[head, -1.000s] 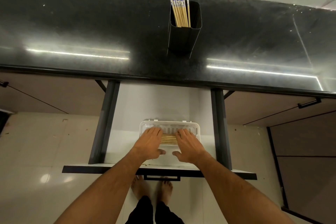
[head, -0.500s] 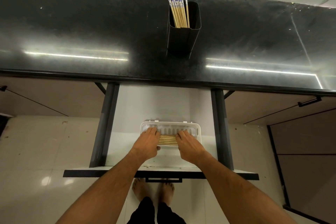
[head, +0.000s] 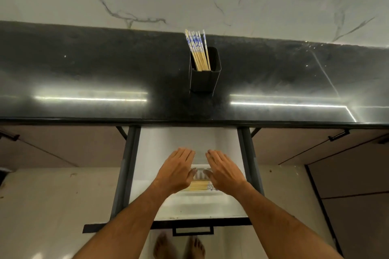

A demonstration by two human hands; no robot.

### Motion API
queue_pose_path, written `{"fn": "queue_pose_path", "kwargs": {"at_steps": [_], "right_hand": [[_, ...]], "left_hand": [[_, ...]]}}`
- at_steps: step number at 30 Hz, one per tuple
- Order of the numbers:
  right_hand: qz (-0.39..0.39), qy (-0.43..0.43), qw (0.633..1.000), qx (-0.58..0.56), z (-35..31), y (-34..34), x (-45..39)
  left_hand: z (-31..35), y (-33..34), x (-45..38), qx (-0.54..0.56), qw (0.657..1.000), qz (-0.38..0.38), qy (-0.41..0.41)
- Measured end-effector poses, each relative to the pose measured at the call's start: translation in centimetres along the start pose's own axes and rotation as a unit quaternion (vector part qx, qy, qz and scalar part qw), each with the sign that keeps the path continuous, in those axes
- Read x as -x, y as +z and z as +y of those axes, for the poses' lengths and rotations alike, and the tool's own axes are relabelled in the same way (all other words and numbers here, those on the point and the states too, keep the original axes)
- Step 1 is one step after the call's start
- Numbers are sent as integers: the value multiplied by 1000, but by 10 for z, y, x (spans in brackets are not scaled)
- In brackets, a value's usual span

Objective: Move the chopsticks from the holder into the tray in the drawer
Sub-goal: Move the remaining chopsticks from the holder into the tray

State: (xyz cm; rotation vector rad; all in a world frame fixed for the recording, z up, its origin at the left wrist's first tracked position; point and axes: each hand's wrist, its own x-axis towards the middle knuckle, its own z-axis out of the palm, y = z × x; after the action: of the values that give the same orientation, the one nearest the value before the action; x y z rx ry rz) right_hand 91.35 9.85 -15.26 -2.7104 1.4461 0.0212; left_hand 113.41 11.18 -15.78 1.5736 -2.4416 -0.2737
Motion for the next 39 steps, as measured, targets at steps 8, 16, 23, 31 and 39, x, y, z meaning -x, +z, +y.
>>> {"fn": "queue_pose_path", "kwargs": {"at_steps": [8,16,23,31,39], "right_hand": [[99,84,991,42,14,-85,-54],[218,100,970,40,38,-183,-130],[266,86,960,16,80,-226,-207],[221,35,970,-90,110,-202,-295],[189,32,973,-132,105,-179,-342]], "left_hand": [[-15,-86,-65,-76,992,98,-11],[-23,-168,-154,-78,980,183,-29],[-39,-202,-229,-49,971,228,-58],[-69,-179,-290,12,963,233,-136],[-96,-166,-333,163,938,229,-204]]}}
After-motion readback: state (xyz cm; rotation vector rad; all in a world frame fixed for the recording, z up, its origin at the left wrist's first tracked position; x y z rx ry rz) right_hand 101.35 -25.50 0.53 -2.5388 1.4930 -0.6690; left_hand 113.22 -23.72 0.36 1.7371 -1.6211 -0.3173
